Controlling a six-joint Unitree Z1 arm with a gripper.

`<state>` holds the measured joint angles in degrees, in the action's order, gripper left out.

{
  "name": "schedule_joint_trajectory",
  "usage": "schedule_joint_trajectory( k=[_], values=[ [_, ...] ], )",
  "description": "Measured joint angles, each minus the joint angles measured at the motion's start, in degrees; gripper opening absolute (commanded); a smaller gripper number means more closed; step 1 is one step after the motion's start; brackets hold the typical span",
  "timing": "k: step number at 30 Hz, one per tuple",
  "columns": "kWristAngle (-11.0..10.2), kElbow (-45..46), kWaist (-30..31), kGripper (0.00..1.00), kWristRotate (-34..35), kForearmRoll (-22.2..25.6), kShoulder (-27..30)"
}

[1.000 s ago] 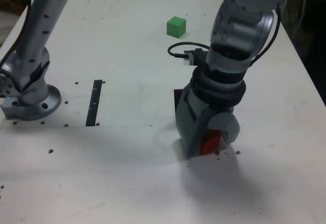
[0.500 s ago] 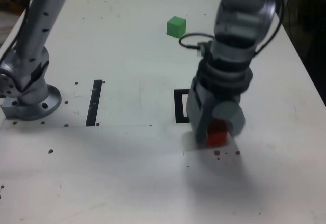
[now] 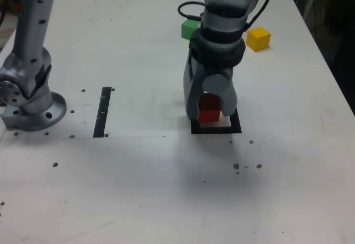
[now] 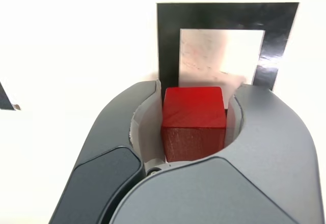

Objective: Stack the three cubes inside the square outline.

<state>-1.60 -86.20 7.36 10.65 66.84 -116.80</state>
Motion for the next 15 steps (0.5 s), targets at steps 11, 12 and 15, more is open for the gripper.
schedule_joint_trajectory(
  k=[11, 12, 15],
  values=[
    [2.0, -0.1, -3.2, 0.17, -5.3, -0.9, -2.3],
    [2.2, -0.4, -3.2, 0.17, -5.6, -1.0, -2.9],
    [3.1, -1.8, -3.3, 0.17, -6.4, -1.1, -4.1]
  ],
)
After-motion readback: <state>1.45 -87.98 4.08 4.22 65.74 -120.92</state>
